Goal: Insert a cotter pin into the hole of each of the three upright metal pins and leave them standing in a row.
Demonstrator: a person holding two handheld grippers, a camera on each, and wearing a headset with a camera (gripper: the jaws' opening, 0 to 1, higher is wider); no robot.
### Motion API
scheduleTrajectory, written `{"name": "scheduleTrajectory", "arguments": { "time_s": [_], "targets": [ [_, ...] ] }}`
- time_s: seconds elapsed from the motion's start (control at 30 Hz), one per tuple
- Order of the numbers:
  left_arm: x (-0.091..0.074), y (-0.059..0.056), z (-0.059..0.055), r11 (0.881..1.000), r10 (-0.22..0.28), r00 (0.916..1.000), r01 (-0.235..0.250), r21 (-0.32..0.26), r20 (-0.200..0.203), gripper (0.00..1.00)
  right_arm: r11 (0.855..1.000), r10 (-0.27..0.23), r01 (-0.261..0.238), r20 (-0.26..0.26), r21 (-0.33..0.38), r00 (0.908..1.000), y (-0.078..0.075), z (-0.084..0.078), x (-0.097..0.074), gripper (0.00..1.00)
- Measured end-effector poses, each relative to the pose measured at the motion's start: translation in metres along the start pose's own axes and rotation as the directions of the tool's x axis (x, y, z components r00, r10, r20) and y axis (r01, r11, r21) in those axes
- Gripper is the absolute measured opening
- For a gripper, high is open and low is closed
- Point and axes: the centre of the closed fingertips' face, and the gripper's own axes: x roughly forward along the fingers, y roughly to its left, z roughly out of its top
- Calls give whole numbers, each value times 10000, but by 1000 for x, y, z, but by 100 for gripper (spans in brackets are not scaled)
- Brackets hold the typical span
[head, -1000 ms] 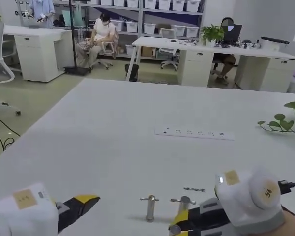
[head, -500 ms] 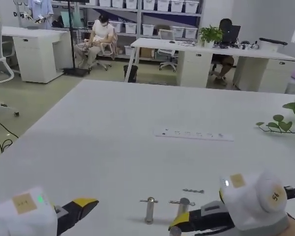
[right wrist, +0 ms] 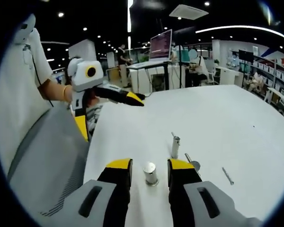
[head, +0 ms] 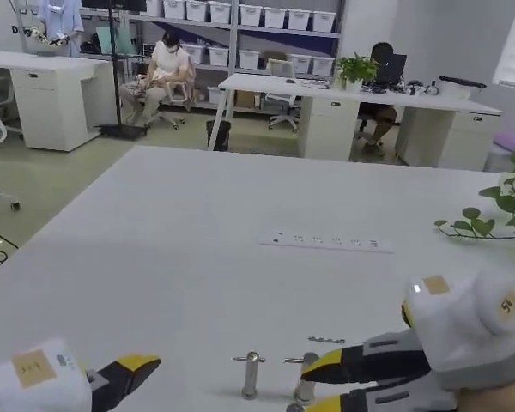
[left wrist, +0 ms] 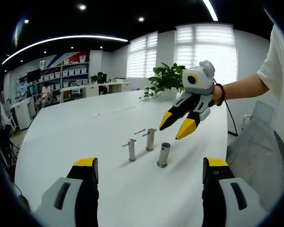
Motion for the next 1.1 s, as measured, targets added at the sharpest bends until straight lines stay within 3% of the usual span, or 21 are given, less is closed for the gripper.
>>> {"name": "scheduleTrajectory", "arguments": {
  "time_s": [0.23, 0.33, 0.57, 0.8, 1.1],
  "targets": [
    [2, -1, 2, 9998, -51, 10000, 52, -175, 61, 95, 9963, -641, 652, -212, 564, 9977, -27, -4, -16, 34],
    [3, 0, 2, 9998, -21, 10000, 22, -181, 40, 97, 9920, -1175, 1193, -439, 406, 9921, -48, -9, -23, 33],
    [5, 4, -1, 9998, 141, 9997, -144, -151, -174, 99, 9797, -1845, 1912, -1014, 608, 9776, -88, -26, -29, 31],
    [5, 9, 0, 9994, 322, 9995, -323, -137, -67, 97, 9706, -2170, 2290, -1421, 741, 9658, -118, -41, -23, 26],
    [9, 11, 0, 9991, 417, 9991, -417, -23, 107, 94, 9695, -2068, 2272, -1910, 917, 9596, -146, -58, -2, 25]
  ]
}}
